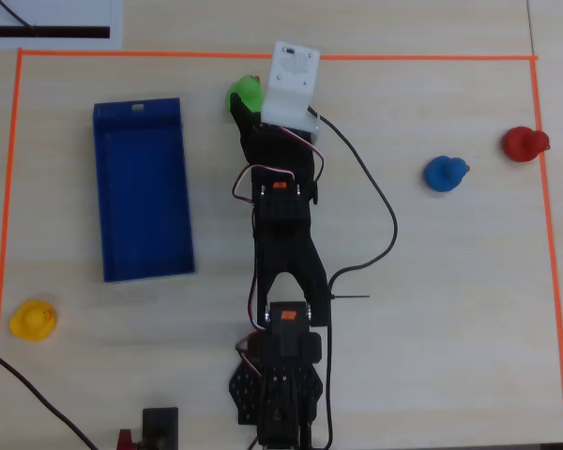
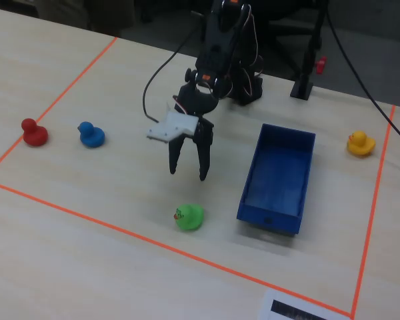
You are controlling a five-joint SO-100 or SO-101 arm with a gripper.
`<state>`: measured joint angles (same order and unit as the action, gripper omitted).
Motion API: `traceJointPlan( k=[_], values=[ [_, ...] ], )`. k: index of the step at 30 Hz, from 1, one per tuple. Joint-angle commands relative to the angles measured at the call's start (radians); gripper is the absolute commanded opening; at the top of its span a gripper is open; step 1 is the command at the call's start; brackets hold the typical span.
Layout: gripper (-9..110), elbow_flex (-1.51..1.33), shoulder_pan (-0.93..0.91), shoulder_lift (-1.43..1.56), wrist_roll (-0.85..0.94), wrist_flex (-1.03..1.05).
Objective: Grasp green duck and put it into box.
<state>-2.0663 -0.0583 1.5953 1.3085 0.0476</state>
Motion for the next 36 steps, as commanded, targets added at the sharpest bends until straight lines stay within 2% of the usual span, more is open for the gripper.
traceJointPlan(
  k=[1, 6, 30, 32, 35, 36],
  values=[
    [30, 0.132, 0.023, -0.104, 0.012, -0.048],
    [30, 0.258, 0.018, -0.239, 0.009, -0.060],
    [26, 0.483, 0.038, -0.549, -0.066, -0.080],
    [21, 0.500, 0.038, -0.558, -0.074, -0.080],
    [1, 0.502, 0.038, -0.561, -0.069, -0.077],
    [0, 0.500, 0.038, -0.561, -0.074, -0.075]
  ],
)
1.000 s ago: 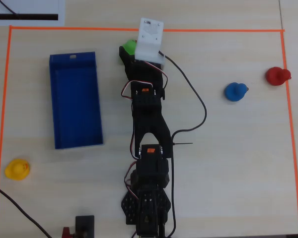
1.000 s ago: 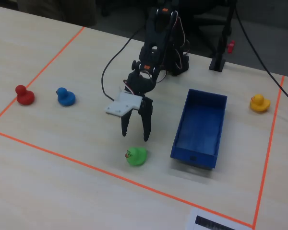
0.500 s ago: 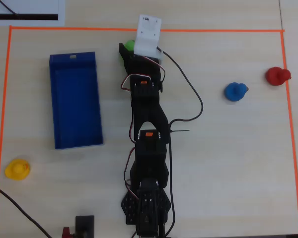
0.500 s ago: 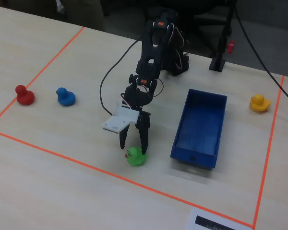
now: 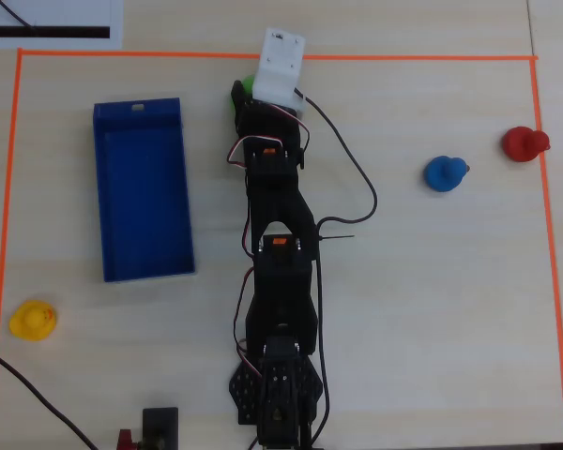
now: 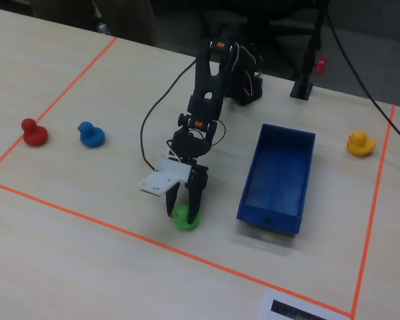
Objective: Grasp green duck and put it into box.
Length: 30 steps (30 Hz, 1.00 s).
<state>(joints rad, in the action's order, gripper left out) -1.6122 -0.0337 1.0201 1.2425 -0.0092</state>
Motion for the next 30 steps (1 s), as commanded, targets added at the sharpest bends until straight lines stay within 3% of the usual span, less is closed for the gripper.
traceJointPlan(
  k=[1, 7, 13, 19, 30],
  values=[
    [0, 0.043, 0.012, 0.018, -0.009, -0.012],
    [0, 0.041, 0.005, 0.186, -0.140, 0.184],
    [0, 0.104, 0.091, 0.523, -0.393, 0.693],
    [0, 0.097, 0.324, 0.710, -0.548, 1.063],
    [0, 0.127, 0.673, 0.545, -0.735, 1.146]
  ],
)
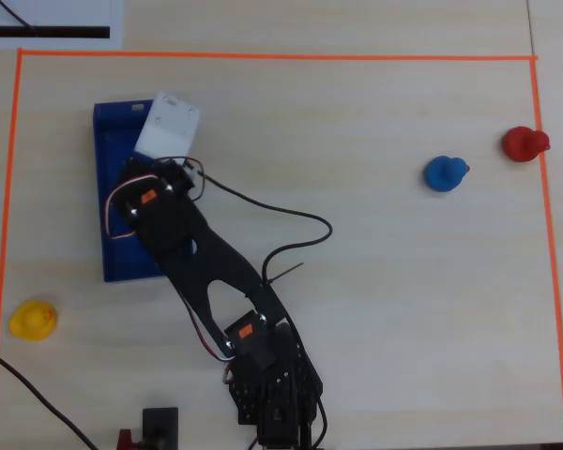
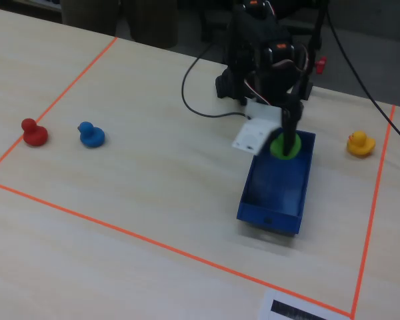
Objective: Grasp green duck and put it into box.
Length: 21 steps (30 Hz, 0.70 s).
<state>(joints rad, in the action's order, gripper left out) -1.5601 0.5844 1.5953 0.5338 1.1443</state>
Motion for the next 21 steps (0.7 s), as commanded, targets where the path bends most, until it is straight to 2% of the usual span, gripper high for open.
traceJointPlan(
  k=[1, 7, 11, 15, 21],
  values=[
    [0, 0.080, 0.069, -0.046, -0.029, -0.015],
    [0, 0.081, 0.104, -0.109, 0.009, -0.046],
    [18, 0.080, 0.063, -0.132, 0.071, -0.058],
    [25, 0.091, 0.000, -0.137, 0.106, -0.029],
    [14, 0.121, -0.146, -0.020, 0.172, 0.002]
  ],
)
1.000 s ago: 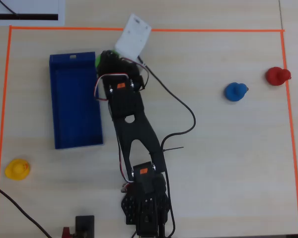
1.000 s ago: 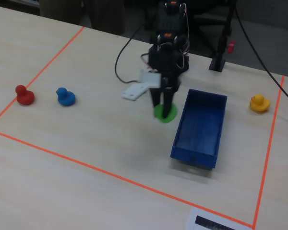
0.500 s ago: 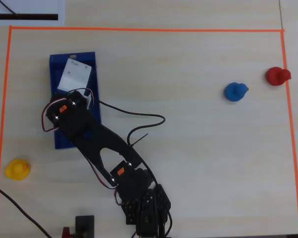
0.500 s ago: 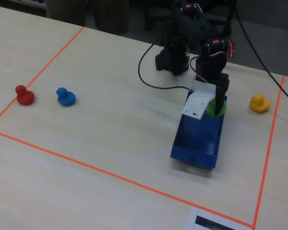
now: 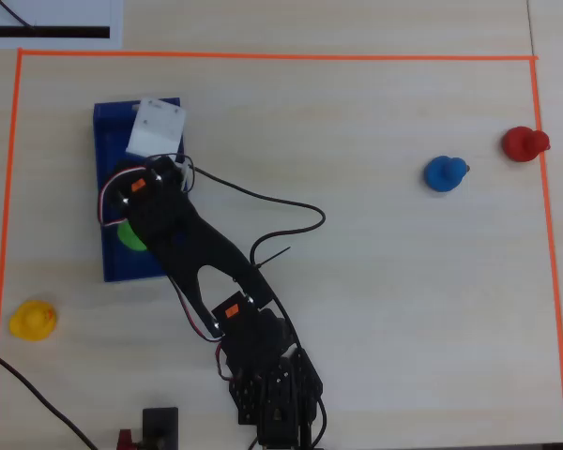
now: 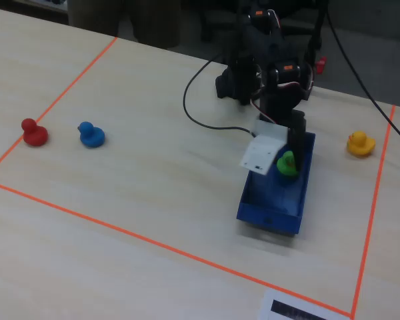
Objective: Grasp green duck and put it into box.
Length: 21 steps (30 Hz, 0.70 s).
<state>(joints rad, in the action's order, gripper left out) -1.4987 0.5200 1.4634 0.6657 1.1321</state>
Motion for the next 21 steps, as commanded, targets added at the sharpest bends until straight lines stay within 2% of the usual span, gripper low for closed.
traceJointPlan(
  k=[1, 4, 13, 16, 18, 21],
  values=[
    [14, 0.058, -0.101, 0.144, 0.058, 0.014],
    [0, -0.034, -0.166, 0.298, 0.112, -0.078],
    [0, -0.799, -0.388, 0.910, 0.425, -0.706],
    [0, -1.109, -0.451, 1.083, 0.503, -0.980],
    [0, -1.261, -0.480, 1.180, 0.549, -1.066],
    [0, -1.416, -0.517, 1.331, 0.577, -1.078]
  ],
)
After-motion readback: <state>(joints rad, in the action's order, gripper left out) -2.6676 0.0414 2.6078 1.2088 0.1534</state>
